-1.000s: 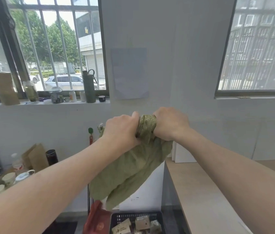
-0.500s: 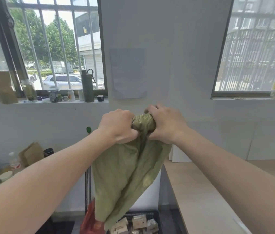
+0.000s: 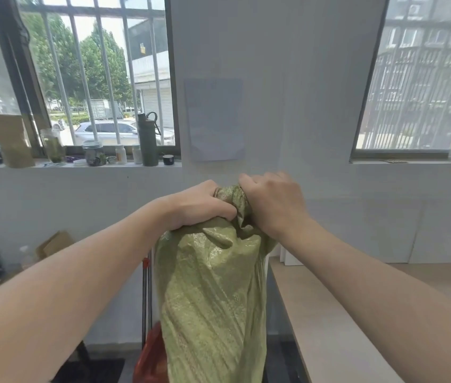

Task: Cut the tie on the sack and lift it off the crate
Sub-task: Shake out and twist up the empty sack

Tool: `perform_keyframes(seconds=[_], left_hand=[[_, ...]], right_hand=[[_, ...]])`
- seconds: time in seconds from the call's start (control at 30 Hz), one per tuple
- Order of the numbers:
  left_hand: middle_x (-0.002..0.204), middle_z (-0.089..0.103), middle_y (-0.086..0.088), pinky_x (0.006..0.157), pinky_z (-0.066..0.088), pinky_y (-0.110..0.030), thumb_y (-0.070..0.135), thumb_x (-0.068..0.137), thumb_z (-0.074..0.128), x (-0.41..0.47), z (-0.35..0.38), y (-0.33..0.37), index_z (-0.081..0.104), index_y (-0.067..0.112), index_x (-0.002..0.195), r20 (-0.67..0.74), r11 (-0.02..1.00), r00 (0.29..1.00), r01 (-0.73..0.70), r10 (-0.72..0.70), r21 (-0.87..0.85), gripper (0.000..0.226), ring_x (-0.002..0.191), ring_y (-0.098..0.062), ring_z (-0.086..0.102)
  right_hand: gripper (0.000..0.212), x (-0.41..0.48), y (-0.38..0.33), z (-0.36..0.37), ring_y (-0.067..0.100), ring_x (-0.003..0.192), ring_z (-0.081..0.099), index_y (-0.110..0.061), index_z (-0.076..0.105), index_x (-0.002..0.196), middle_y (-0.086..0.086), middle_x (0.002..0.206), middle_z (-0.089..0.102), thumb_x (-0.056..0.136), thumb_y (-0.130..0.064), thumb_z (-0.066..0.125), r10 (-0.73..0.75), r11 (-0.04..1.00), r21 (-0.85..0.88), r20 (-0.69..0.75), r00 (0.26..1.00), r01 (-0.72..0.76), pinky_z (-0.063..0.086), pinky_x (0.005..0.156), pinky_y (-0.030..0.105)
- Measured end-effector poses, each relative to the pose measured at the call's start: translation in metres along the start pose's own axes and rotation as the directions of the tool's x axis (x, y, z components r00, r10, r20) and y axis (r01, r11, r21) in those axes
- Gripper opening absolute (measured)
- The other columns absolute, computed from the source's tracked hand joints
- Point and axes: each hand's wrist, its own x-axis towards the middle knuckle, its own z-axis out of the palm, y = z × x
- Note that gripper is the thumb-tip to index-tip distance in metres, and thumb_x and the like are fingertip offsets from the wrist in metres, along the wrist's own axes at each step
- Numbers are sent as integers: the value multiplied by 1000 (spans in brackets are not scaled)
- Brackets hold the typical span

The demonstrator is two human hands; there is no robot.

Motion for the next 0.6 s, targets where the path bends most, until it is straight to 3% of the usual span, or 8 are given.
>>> perform_keyframes(seconds=[0.07, 0.2, 0.27, 0.33, 0.37, 0.43, 0.5, 0.6], left_hand=[[60, 56, -2, 59, 46, -34, 26, 72, 71, 1, 1, -4, 55, 16, 63, 15, 995, 1000, 0, -2, 102, 21, 56, -20, 53], [83, 75, 9, 79, 61, -42, 52, 66, 85, -2, 2, -8, 69, 16, 88, 33, 947, 999, -49, 41, 318, 45, 77, -13, 72], [93, 72, 9, 81, 58, -41, 64, 56, 90, -6, 6, -6, 61, 24, 101, -27, 840, 991, -98, 132, 534, 67, 88, -15, 69], [91, 63, 5, 74, 56, -42, 65, 58, 89, -9, 14, -6, 46, 21, 104, -88, 630, 969, -80, 231, 773, 76, 86, -23, 63], [89, 60, 3, 70, 55, -42, 62, 63, 87, -9, 19, -8, 42, 20, 103, -110, 533, 947, -71, 301, 843, 73, 83, -26, 62], [83, 56, 1, 62, 53, -40, 48, 76, 78, -6, 25, -13, 38, 18, 101, -163, 443, 895, -42, 414, 896, 56, 78, -31, 64], [76, 51, 2, 56, 46, -37, 39, 83, 69, -4, 25, -17, 35, 18, 96, -226, 454, 861, -7, 456, 891, 42, 74, -33, 64], [69, 43, 5, 55, 38, -34, 36, 82, 65, 0, 22, -20, 35, 19, 93, -232, 462, 870, 6, 435, 887, 36, 67, -32, 58]], right_hand=[[39, 1, -3, -5, 29, 48, 54, -18, 48, 67, 1, 54, 57, 46, -4, 77, -15, 1000, -18, 75, 997, 17, 19, 54, 28], [8, 2, -4, -10, 33, 78, 66, -23, 56, 84, 2, 80, 65, 82, -17, 61, -17, 998, 62, 335, 942, -4, 29, 59, 31], [3, 5, -6, -11, 33, 78, 65, -22, 61, 85, 2, 77, 60, 84, -19, 60, 46, 991, 95, 405, 913, -92, 35, 59, 31], [6, 9, -8, -9, 32, 78, 63, -21, 63, 87, -1, 76, 57, 82, -22, 62, 117, 971, 131, 466, 877, -199, 39, 60, 31], [6, 10, -7, -9, 31, 78, 63, -21, 61, 86, -2, 74, 55, 81, -24, 62, 139, 960, 143, 500, 855, -240, 39, 60, 31], [8, 13, -8, -10, 29, 74, 61, -21, 57, 84, -3, 73, 55, 78, -21, 63, 151, 948, 155, 546, 824, -277, 38, 57, 30], [9, 14, -10, -12, 27, 68, 57, -22, 57, 84, -2, 75, 57, 77, -20, 63, 148, 941, 173, 562, 814, -291, 36, 54, 29], [12, 12, -9, -17, 26, 66, 56, -21, 57, 81, -2, 74, 59, 73, -20, 66, 137, 921, 221, 585, 799, -320, 39, 54, 29]])
